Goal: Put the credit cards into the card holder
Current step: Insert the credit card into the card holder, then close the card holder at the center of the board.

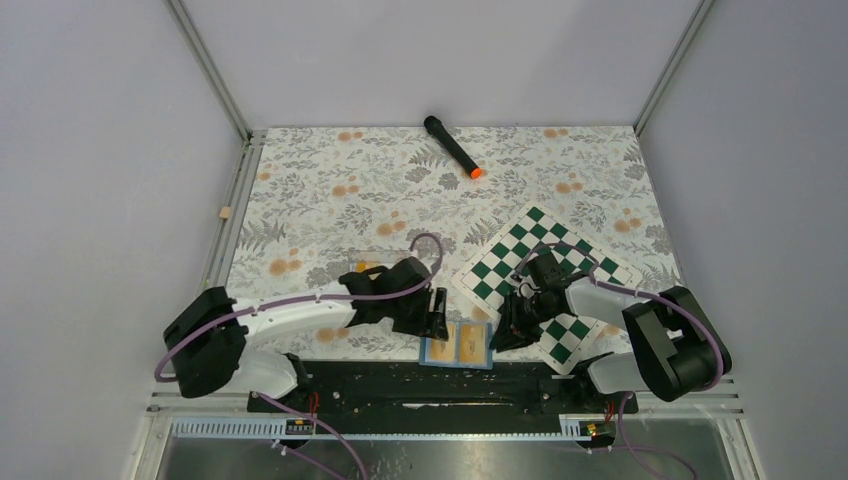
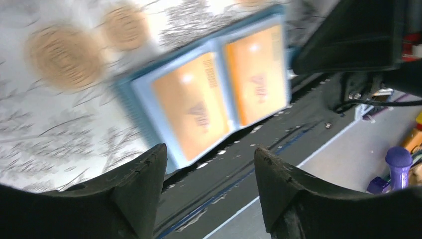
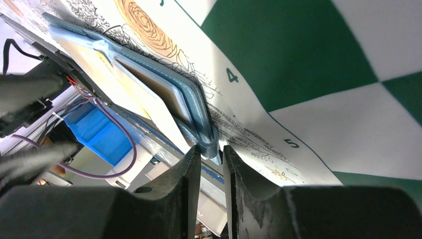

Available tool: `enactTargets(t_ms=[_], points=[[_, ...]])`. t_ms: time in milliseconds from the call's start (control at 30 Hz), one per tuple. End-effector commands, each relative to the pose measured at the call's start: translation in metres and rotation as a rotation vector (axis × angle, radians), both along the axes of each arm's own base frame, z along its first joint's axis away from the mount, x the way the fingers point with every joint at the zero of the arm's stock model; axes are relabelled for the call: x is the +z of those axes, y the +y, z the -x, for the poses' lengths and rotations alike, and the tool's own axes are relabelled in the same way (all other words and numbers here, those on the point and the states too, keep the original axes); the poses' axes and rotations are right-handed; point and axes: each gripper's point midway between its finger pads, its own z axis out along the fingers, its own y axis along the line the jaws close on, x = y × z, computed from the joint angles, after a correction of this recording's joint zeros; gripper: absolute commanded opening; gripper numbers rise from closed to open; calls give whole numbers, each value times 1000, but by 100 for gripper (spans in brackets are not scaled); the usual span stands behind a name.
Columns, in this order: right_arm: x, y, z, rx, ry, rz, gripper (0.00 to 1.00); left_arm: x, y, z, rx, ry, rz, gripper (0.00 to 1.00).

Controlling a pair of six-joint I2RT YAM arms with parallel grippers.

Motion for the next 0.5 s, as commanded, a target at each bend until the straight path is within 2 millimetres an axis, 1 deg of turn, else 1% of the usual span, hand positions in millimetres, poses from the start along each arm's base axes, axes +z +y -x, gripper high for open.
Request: enactTargets(t_ms=[0,67,167,233,367,433,467], points=[[3,-1,-5,17,-31,27,29,-7,22,-9,97,45,96,64],[1,0,-5,16,-18,25,27,-10,29,-7,115,94,161,65],[-1,2,-4,22,-7,25,23,-16,34,-11,158,140,253,65],[-3,3,-4,22,-1,29,21,-22,37,-11,173,163,274,65],[-7,5,-2,32,7,35,17,-26,30,-11,165,196,311,63],[-9,6,0,38,11,37,15,-25,23,-10,154,216,343,58],[-9,7,0,39,13,37,14,-24,20,-10,145,223,355,53]])
